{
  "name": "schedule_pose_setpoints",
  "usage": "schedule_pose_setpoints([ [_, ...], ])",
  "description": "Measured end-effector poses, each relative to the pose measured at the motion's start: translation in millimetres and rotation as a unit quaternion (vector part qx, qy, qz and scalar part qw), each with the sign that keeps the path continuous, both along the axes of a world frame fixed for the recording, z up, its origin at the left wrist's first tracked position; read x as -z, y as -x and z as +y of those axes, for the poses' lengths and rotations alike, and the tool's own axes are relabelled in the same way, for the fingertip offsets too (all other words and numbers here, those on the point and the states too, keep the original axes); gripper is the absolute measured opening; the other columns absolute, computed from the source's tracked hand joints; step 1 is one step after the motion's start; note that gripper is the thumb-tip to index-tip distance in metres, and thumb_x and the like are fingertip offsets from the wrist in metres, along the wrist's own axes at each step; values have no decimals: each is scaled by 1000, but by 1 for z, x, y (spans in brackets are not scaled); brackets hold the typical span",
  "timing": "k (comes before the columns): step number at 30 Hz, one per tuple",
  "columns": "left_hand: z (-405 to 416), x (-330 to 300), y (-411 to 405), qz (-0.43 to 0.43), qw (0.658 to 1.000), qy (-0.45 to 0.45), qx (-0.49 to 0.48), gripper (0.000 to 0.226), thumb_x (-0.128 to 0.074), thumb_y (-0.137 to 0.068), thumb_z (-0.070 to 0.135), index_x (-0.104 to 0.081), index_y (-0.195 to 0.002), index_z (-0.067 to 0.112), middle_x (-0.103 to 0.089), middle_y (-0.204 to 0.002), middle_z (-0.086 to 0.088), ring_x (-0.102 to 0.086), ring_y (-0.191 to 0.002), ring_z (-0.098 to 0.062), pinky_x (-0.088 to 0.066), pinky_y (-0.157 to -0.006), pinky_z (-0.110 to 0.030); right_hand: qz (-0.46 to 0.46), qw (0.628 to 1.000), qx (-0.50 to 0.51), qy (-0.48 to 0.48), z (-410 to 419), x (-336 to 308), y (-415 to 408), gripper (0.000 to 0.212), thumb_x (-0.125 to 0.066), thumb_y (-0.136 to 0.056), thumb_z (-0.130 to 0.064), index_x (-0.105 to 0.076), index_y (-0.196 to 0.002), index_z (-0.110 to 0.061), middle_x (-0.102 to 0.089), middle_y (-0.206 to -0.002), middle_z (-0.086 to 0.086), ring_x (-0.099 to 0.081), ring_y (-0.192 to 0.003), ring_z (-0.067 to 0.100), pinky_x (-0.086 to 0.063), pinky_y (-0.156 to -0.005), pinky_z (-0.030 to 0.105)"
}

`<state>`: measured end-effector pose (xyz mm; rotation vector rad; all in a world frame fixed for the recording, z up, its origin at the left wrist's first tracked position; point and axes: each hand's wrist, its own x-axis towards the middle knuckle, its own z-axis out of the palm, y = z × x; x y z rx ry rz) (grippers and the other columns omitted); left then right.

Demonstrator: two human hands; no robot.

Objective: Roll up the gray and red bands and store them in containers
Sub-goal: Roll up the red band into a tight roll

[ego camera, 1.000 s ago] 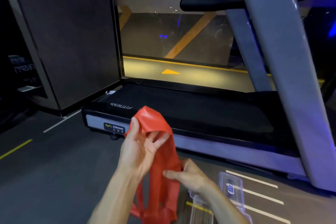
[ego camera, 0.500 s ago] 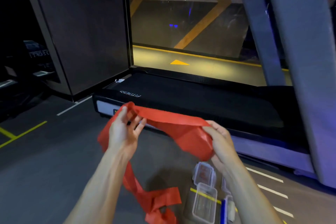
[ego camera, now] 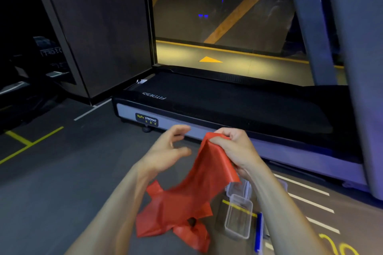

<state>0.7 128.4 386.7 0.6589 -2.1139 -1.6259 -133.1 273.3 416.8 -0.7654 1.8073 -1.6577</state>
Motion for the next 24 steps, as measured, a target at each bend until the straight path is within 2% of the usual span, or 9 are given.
schedule_pose_setpoints([
  [2,8,-2,3,22,993,6,113,76,-78,-76,4,-48,-142,25,-53,-143,15,-47,-133,5,-39,-106,-14,6,999,-35,-23,0,-1,-3,11,-71,-84,1,-72,-79,-8,-67,-66,8,-59,-56,14,-47,-52,22],
  [3,12,-1,6,32,989,10,144,78,-79,-77,1,-46,-144,24,-55,-143,11,-49,-133,2,-39,-108,-18,9,998,-47,-32,-1,-1,-4,12,-72,-83,1,-72,-78,-10,-68,-68,9,-60,-56,15,-48,-53,24],
  [5,19,0,12,52,987,26,151,66,-76,-81,-4,-52,-138,17,-67,-128,-7,-63,-120,-15,-49,-105,-33,13,998,-53,-39,-1,-1,-4,15,-74,-80,2,-72,-78,-12,-70,-69,10,-61,-56,16,-49,-53,26],
  [7,23,-2,15,59,991,16,123,50,-70,-79,1,-60,-125,19,-72,-108,-17,-66,-97,-24,-53,-90,-44,14,998,-52,-37,1,0,-1,18,-77,-78,3,-71,-82,-13,-70,-69,6,-62,-58,15,-51,-56,26],
  [10,23,-6,14,51,993,-9,106,37,-64,-77,7,-66,-113,10,-73,-96,-9,-64,-88,-16,-49,-82,-31,-36,998,-59,-12,9,0,8,31,-83,-78,0,-71,-105,-10,-75,-86,13,-68,-74,20,-55,-68,30],
  [13,22,-7,12,50,991,-31,116,30,-66,-81,12,-68,-108,0,-70,-96,-8,-62,-89,-20,-48,-82,-32,-108,991,-67,45,17,0,19,45,-77,-82,4,-67,-124,-9,-74,-108,24,-70,-89,29,-55,-82,37],
  [16,23,-11,10,63,987,-96,114,28,-71,-87,15,-68,-111,1,-69,-99,-12,-60,-91,-24,-47,-84,-34,-122,987,-52,89,23,-2,23,44,-73,-85,5,-66,-125,-10,-75,-109,21,-73,-89,26,-60,-78,31],
  [19,30,-16,11,87,984,-130,88,19,-61,-99,14,-70,-110,1,-71,-95,-11,-64,-86,-19,-51,-78,-27,-110,987,-52,109,26,-4,23,44,-76,-81,-3,-68,-124,-10,-75,-107,21,-73,-89,26,-61,-79,32],
  [24,38,-27,15,149,978,-146,-4,36,-49,-105,26,-72,-87,4,-73,-76,-7,-65,-63,-10,-52,-61,-20,-84,990,-56,97,31,-3,22,46,-77,-78,-14,-69,-123,-6,-74,-108,26,-71,-87,24,-58,-82,31],
])
